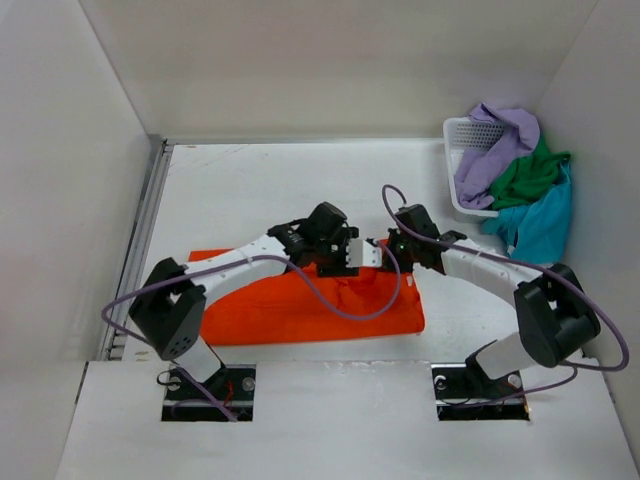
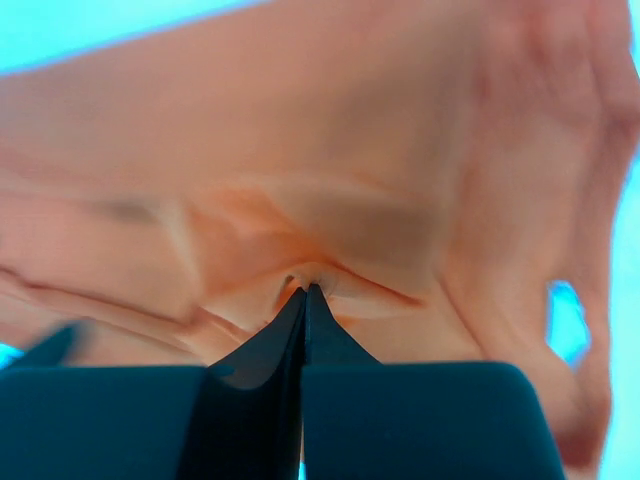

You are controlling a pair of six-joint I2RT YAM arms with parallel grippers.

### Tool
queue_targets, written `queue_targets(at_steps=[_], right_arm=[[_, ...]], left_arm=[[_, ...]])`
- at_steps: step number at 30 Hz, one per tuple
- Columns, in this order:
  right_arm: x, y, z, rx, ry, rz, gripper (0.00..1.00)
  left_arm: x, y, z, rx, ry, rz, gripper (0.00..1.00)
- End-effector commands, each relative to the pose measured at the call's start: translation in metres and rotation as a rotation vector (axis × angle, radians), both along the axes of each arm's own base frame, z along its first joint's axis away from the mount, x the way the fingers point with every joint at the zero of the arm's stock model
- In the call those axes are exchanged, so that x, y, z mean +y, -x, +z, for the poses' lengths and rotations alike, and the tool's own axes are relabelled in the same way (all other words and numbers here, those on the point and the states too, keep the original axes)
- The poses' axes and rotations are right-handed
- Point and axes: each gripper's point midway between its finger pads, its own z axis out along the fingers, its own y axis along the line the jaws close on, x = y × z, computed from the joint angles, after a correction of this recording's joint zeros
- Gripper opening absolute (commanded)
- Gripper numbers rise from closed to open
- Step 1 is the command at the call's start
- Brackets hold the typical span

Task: Fold and stack the t-shirts
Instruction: Fold the other side of the tshirt into a rectangle

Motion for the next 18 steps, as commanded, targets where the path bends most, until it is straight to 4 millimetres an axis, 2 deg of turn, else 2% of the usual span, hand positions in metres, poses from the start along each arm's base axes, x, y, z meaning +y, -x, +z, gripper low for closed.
queue_targets(at_steps=[1, 4, 9, 12, 13, 18], right_arm=[[0.021, -0.042, 0.033, -0.104, -0.118, -0.012, 0.00], [0.018, -0.058, 0.027, -0.097, -0.145, -0.055, 0.00], [0.025, -0.071, 0.017, -0.057, -0.206, -0.073, 0.00], [0.019, -0.079, 0.008, -0.042, -0.212, -0.106, 0.00], [0.017, -0.083, 0.004, -0.033, -0.214, -0.115, 0.00], [0.024, -0.089, 0.001, -0.024, -0.225, -0.103, 0.00]], left_arm=[[-0.042, -0.024, 0.017, 0.015, 0.167, 0.014, 0.52], [-0.052, -0.028, 0.013, 0.051, 0.192, 0.019, 0.48], [-0.062, -0.025, 0.007, 0.095, 0.212, 0.012, 0.42], [-0.066, -0.025, 0.007, 0.114, 0.229, 0.022, 0.38], [-0.067, -0.024, 0.006, 0.128, 0.232, 0.023, 0.35], [-0.073, -0.013, 0.001, 0.175, 0.226, -0.015, 0.31]])
